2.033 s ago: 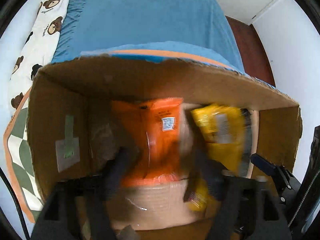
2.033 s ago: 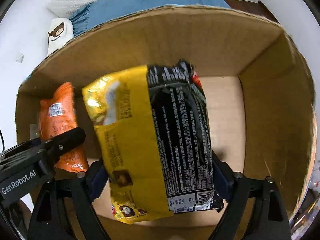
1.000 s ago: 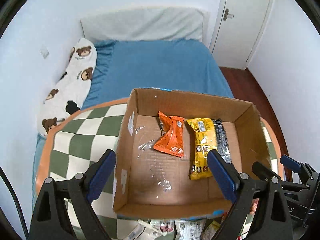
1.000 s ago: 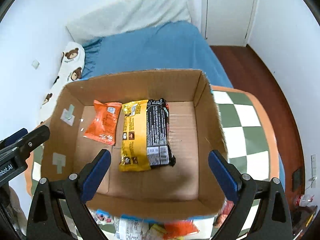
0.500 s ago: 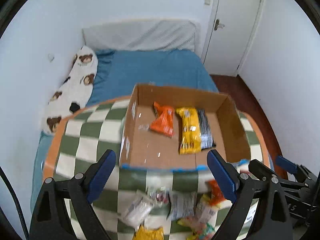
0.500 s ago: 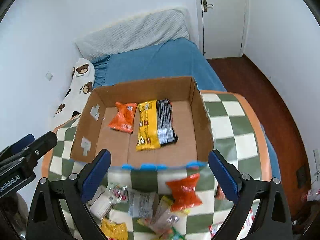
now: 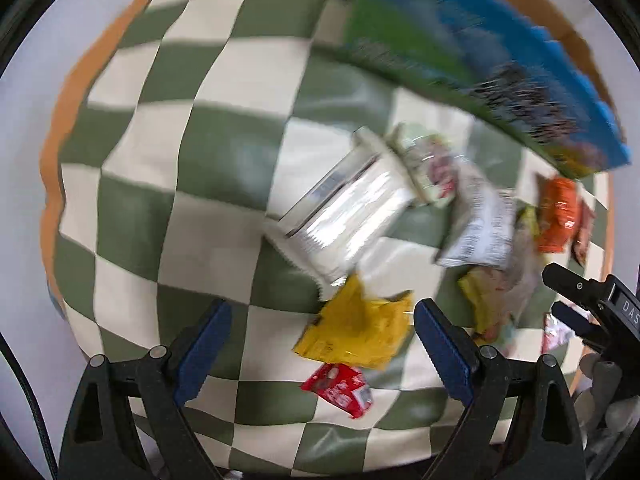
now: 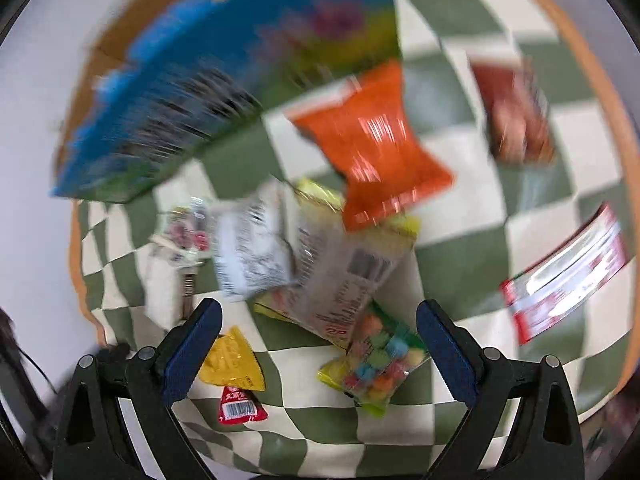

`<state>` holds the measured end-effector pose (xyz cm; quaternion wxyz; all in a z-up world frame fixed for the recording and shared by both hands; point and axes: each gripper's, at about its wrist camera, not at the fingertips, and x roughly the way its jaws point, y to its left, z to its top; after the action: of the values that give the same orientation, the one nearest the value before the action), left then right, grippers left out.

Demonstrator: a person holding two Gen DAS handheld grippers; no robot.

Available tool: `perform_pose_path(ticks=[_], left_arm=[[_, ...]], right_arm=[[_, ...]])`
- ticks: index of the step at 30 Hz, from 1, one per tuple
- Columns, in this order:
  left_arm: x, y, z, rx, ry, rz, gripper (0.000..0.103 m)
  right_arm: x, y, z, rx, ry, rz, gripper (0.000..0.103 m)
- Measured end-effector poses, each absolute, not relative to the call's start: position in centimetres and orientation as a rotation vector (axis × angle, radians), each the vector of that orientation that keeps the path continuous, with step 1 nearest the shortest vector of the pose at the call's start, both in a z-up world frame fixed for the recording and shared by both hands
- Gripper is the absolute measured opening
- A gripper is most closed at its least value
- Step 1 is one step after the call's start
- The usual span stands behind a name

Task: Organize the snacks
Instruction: 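Grasp the white-yellow bread bag with the right tool while the left tool grasps the white wrapped bread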

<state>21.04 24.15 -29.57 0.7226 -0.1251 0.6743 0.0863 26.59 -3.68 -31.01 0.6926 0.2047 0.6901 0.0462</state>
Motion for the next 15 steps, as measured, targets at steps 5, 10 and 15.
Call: perform_pose_path(ticks=[5,10,15], left_arm=[[23.0,22.6,-31.1,-0.07,1.483,0.175,0.093],[26.8,18.0,-33.5,0.267,1.491,0.073,0.093],[28.4,18.5,-35.1,0.125,1.558,0.043,0.059]], right_arm=[[27.0,-3.1,-35.5,0.476,1.604,0.064,0.087],[26.9,-1.9,-37.4,0.413,1.636,0.08,0.059],[26.8,-0.5,-36.5,0.174,1.65,0.159,0.054]])
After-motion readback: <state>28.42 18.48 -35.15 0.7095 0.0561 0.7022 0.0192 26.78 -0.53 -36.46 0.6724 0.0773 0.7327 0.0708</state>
